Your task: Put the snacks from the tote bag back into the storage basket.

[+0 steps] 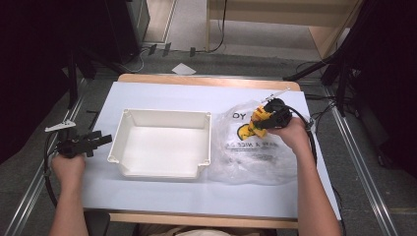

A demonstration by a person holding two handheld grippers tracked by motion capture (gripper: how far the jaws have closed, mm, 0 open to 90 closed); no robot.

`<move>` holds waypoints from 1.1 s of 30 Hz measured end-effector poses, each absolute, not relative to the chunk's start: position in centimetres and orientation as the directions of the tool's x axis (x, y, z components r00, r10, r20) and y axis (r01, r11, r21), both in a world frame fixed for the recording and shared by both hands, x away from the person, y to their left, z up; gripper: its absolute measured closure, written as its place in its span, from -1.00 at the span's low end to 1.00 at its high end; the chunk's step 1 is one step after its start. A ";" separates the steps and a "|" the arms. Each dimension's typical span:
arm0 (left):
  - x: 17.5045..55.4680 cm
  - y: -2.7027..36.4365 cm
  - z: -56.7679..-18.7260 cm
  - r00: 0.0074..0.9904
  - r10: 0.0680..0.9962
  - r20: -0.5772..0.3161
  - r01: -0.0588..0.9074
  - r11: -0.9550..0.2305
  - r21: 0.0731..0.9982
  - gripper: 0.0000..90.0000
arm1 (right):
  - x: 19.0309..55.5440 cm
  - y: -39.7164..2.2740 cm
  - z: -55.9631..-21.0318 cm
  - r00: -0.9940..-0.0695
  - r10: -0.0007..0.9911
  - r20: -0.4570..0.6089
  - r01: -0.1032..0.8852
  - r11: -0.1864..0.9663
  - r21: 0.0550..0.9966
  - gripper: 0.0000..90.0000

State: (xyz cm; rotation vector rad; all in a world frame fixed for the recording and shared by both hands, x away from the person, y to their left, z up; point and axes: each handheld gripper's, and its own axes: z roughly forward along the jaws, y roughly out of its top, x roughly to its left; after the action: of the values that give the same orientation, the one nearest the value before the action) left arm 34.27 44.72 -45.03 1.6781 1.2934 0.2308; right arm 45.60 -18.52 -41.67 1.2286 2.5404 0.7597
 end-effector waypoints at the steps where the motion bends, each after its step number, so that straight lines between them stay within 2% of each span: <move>1: 34.3 44.7 -45.0 0.419 0.823 -0.383 0.640 0.032 0.768 -0.40 | 45.6 -18.5 -41.6 -0.630 0.777 0.017 0.662 0.525 0.534 0.10; 17: 34.2 44.7 -45.1 0.417 0.825 -0.381 0.646 0.026 0.763 -0.40 | 46.0 -18.0 -41.0 -0.648 0.762 -0.003 0.669 0.571 0.477 0.12; 33: 34.2 44.7 -45.0 0.419 0.824 -0.381 0.646 0.025 0.763 -0.40 | 45.5 -17.7 -39.2 -0.644 0.765 -0.027 0.642 0.560 0.524 0.13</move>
State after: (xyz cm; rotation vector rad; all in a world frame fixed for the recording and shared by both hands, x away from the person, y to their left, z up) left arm 34.19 44.72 -45.02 1.6882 1.2952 0.2265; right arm 45.54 -17.71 -39.24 1.1715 2.5439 0.7022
